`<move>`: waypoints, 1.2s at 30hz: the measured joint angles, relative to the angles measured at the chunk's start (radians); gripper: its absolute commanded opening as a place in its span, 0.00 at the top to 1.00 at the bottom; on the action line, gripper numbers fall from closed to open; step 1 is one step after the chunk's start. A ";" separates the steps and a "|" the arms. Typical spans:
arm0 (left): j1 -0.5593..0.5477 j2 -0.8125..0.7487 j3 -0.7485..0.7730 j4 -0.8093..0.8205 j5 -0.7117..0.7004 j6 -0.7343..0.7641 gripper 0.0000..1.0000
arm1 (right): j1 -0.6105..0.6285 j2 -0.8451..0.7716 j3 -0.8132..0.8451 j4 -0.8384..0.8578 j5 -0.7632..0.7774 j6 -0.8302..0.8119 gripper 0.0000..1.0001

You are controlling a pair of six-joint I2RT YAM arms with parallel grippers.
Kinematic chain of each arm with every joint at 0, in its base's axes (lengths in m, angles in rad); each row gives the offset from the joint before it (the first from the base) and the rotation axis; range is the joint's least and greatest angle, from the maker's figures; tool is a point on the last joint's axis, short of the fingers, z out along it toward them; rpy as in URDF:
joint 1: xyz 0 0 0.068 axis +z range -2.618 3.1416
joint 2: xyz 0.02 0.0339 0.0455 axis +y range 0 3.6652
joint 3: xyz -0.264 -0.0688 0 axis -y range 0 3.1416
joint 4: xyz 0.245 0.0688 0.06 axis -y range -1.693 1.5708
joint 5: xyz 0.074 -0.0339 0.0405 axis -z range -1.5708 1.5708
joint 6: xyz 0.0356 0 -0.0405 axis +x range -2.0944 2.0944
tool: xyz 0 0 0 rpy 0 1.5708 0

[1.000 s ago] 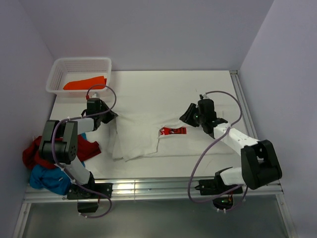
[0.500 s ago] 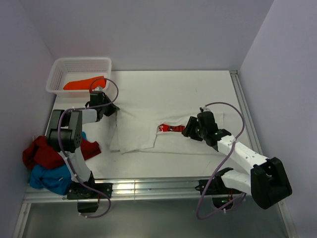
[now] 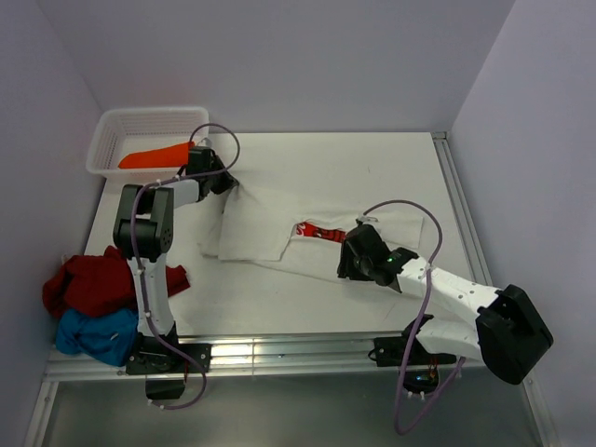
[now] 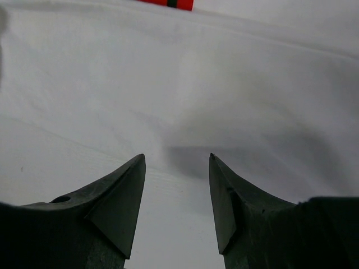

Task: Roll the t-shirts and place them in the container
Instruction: Fold the tshirt

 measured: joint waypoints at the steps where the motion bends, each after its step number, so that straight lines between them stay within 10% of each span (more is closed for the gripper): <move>1: -0.006 0.023 0.031 -0.001 0.005 0.002 1.00 | 0.012 0.003 0.001 -0.007 0.011 0.003 0.44; 21: -0.021 0.286 0.508 -0.126 0.077 0.020 1.00 | 0.172 0.270 0.170 -0.143 0.212 -0.016 0.48; 29: -0.026 0.314 0.586 -0.148 0.098 0.020 1.00 | 0.178 0.347 0.217 -0.134 0.209 -0.055 0.92; 36: -0.044 0.369 0.695 -0.209 0.097 0.027 0.99 | 0.233 0.361 0.236 -0.127 0.194 -0.061 1.00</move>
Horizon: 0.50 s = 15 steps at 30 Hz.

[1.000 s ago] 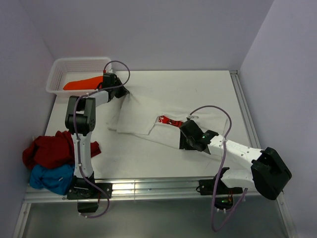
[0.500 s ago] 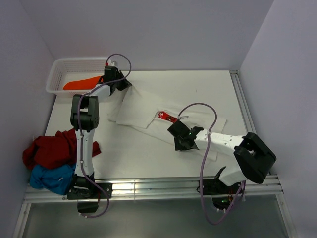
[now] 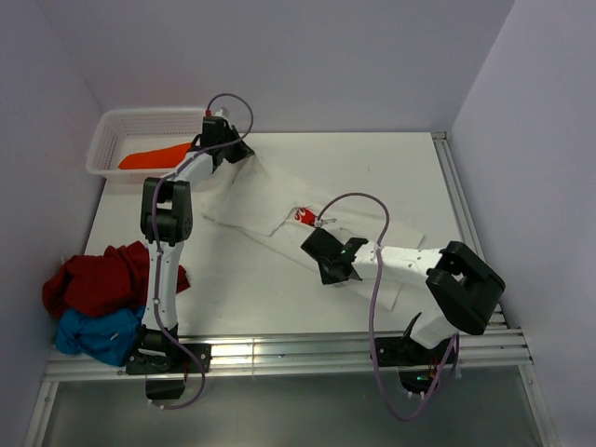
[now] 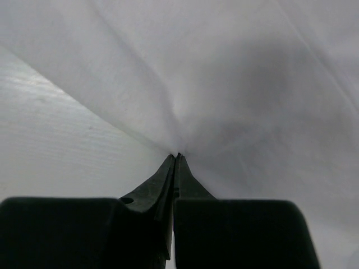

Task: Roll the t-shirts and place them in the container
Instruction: Fold the tshirt

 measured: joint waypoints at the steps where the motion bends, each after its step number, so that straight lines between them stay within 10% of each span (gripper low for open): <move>1: -0.003 0.004 0.008 -0.009 -0.001 0.001 0.99 | 0.020 0.006 0.009 -0.001 -0.004 0.001 1.00; 13: -0.027 0.046 0.061 -0.020 0.006 0.008 0.98 | 0.361 0.192 0.327 -0.055 -0.044 0.051 0.99; 15: -0.039 0.048 0.061 -0.022 0.006 0.013 0.98 | 0.404 0.246 0.396 -0.040 -0.073 0.053 0.86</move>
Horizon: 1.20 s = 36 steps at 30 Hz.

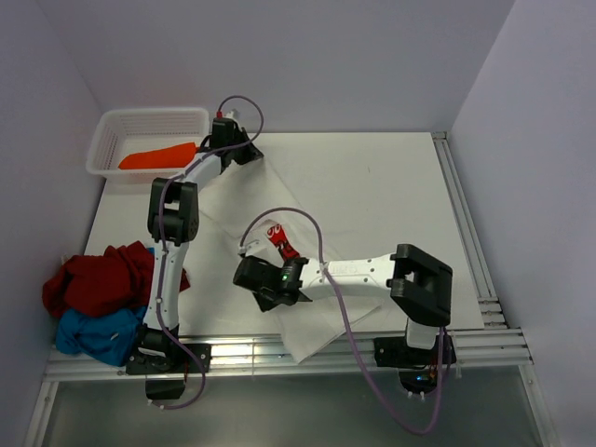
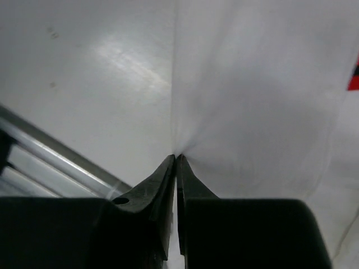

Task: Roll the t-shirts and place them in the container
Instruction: Fold the tshirt

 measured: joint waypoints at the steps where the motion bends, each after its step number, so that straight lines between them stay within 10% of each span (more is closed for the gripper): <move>1: -0.005 0.000 0.000 -0.002 0.000 0.001 0.96 | 0.012 0.016 0.020 0.009 -0.013 0.003 0.78; 4: -0.023 0.000 0.001 -0.002 0.005 0.004 0.82 | 0.035 0.033 0.042 0.018 -0.067 0.005 0.56; 13: -0.033 -0.002 0.001 -0.002 0.017 0.012 0.55 | -0.127 -0.153 0.017 0.012 -0.164 -0.061 0.54; 16: -0.027 -0.020 -0.001 -0.023 0.011 0.019 0.27 | -0.238 -0.221 0.020 0.018 -0.182 -0.098 0.54; 23: -0.012 -0.182 -0.059 -0.068 -0.026 0.036 0.12 | -0.483 -0.174 0.111 0.028 -0.274 -0.193 0.57; 36: -0.003 -0.982 -0.872 0.027 -0.209 0.042 0.00 | -0.756 0.337 0.536 0.052 -0.436 -0.289 0.43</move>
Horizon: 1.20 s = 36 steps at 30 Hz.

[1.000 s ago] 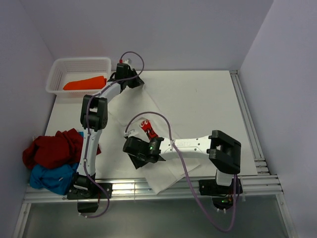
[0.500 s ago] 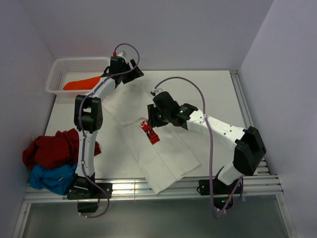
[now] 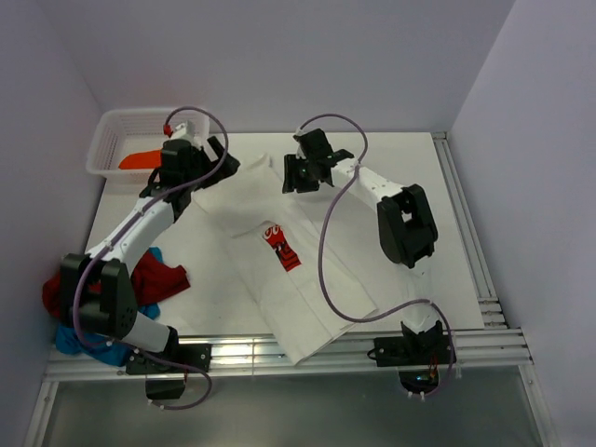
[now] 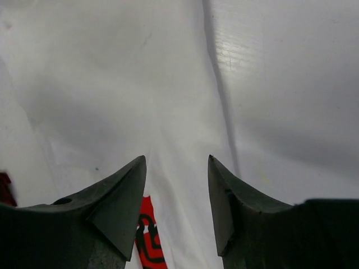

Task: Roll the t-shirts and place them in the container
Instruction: Fold the tshirt

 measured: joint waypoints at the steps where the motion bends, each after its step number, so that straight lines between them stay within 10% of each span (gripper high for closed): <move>1: 0.002 -0.042 -0.060 0.016 -0.003 -0.008 0.00 | -0.001 0.027 0.020 0.002 -0.007 -0.002 0.43; 12: 0.035 -0.071 -0.410 0.135 -0.025 -0.100 0.04 | -0.023 0.213 0.129 -0.031 -0.068 -0.002 0.46; 31: 0.098 -0.029 -0.514 0.269 -0.019 -0.154 0.16 | -0.056 0.226 0.133 -0.034 -0.084 -0.010 0.49; 36: 0.108 -0.003 -0.519 0.298 -0.015 -0.168 0.32 | -0.058 0.226 0.133 -0.032 -0.103 -0.008 0.69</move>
